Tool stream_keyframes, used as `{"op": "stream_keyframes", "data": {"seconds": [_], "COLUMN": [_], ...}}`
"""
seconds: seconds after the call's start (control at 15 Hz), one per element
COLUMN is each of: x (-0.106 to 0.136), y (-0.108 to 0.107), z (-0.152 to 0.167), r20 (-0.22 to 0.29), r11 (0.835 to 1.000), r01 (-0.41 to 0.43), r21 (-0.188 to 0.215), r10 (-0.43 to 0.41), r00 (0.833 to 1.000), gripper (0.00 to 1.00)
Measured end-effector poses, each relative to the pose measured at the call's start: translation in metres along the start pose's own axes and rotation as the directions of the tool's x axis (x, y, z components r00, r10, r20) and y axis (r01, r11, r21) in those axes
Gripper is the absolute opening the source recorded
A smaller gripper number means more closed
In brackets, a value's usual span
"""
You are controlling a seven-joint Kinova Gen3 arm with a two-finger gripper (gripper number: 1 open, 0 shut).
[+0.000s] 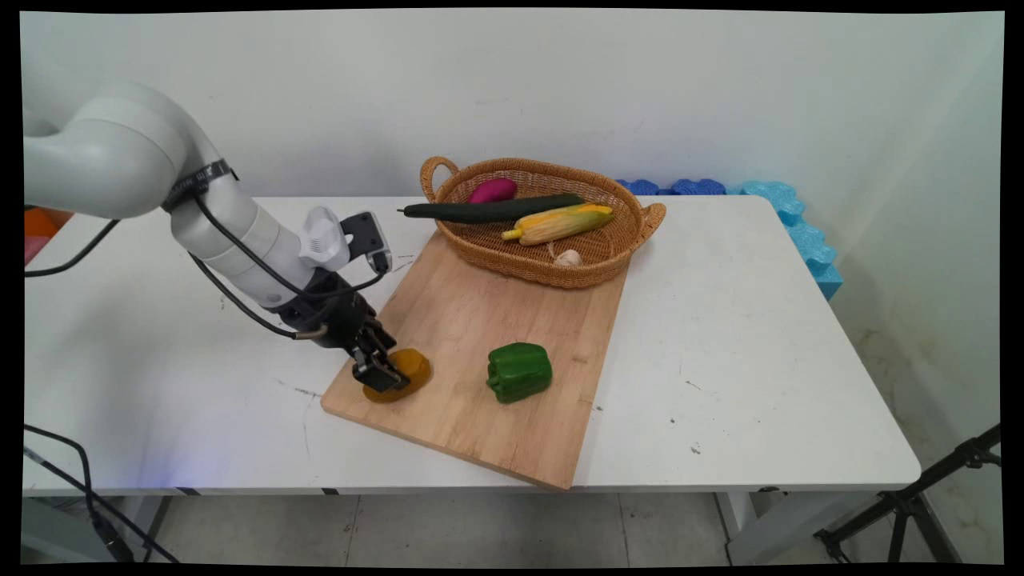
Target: Pick up the potato from the cutting board, then place the picked object in the vegetable basket
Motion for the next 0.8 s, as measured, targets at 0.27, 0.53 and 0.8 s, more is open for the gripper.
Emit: {"op": "stream_keyframes", "data": {"seconds": [0.27,0.53,0.8], "x": [-0.002,0.000,0.013], "y": [0.000,-0.001,-0.006], "z": [0.004,0.000,-0.025], "r20": [0.004,-0.002,-0.020], "r11": [1.000,0.999,0.996], "r01": [-0.020,-0.040,-0.086], "r21": [0.003,0.007,0.002], "r10": [0.020,0.040,0.086], "r00": [1.000,0.999,0.996], "gripper": [0.00,0.00,0.00]}}
